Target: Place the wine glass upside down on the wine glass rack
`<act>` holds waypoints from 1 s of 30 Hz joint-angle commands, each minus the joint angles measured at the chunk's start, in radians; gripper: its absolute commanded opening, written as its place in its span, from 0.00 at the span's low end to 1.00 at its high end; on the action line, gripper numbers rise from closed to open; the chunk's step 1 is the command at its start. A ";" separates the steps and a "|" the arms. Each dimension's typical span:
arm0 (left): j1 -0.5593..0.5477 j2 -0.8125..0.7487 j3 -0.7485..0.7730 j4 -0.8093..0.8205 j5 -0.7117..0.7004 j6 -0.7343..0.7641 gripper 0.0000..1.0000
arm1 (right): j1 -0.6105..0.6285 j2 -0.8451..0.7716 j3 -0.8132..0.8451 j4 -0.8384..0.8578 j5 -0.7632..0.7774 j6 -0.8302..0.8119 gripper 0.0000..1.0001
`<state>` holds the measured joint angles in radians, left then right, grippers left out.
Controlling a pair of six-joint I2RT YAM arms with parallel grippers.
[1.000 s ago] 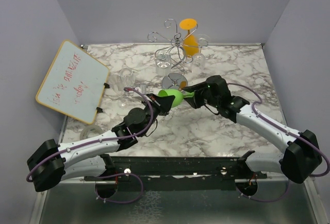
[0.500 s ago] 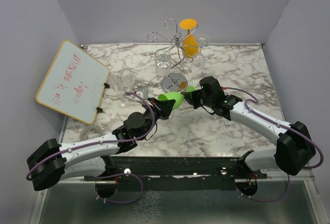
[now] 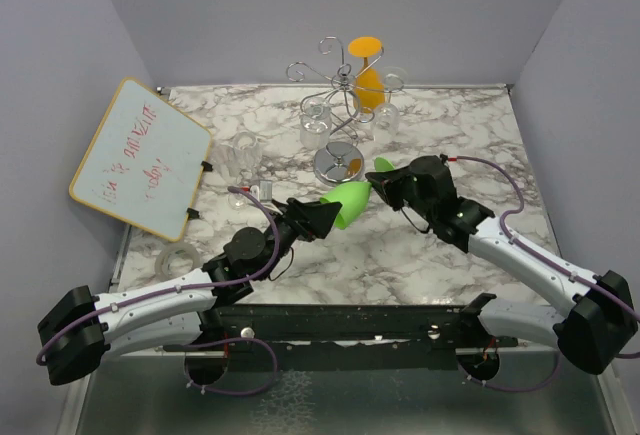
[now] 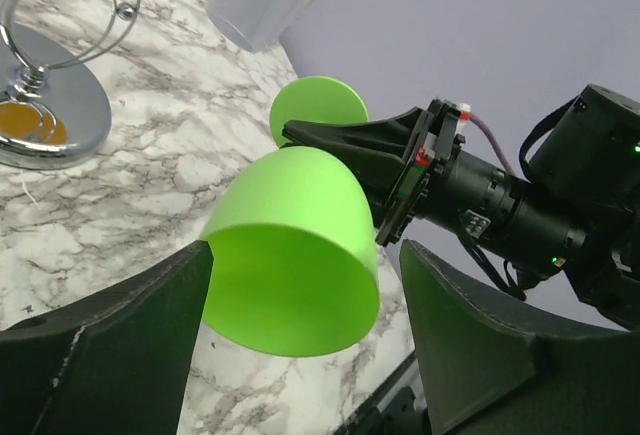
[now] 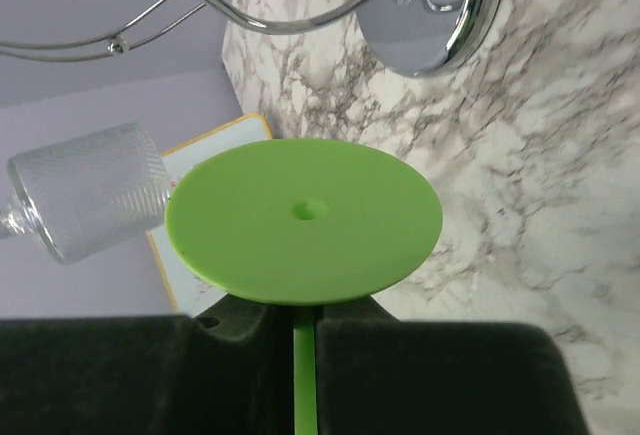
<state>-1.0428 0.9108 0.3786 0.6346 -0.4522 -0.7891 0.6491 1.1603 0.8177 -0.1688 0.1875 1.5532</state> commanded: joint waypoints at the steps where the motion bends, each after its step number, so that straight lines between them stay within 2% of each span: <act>1: 0.000 -0.063 0.016 -0.102 0.091 -0.035 0.79 | 0.006 -0.108 -0.103 0.132 0.037 -0.300 0.01; 3: 0.000 -0.082 0.042 -0.158 0.127 -0.041 0.81 | 0.006 -0.174 -0.153 0.191 0.021 -0.424 0.01; 8: -0.001 -0.070 0.200 -0.428 0.222 -0.062 0.86 | 0.006 -0.357 -0.288 0.385 -0.074 -0.890 0.01; 10: 0.000 -0.050 0.270 -0.523 0.268 -0.065 0.89 | 0.006 -0.410 -0.310 0.404 -0.130 -1.084 0.01; 12: 0.000 -0.033 0.330 -0.604 0.299 -0.079 0.98 | 0.007 -0.448 -0.324 0.408 -0.193 -1.214 0.01; 14: 0.000 -0.021 0.395 -0.677 0.303 -0.077 0.99 | 0.007 -0.473 -0.334 0.415 -0.275 -1.319 0.01; 21: 0.001 0.023 0.630 -0.862 0.310 -0.001 0.99 | 0.006 -0.548 -0.398 0.479 -0.461 -1.516 0.01; 27: 0.003 0.055 0.662 -0.834 0.363 -0.090 0.98 | 0.007 -0.608 -0.428 0.520 -0.588 -1.643 0.01; 30: 0.004 0.085 0.673 -0.844 0.411 -0.132 0.93 | 0.006 -0.613 -0.424 0.542 -0.667 -1.670 0.01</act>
<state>-1.0420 0.9539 1.0267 -0.1589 -0.1272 -0.8570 0.6510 0.5690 0.3985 0.2886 -0.3294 -0.0128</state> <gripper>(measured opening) 0.959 0.086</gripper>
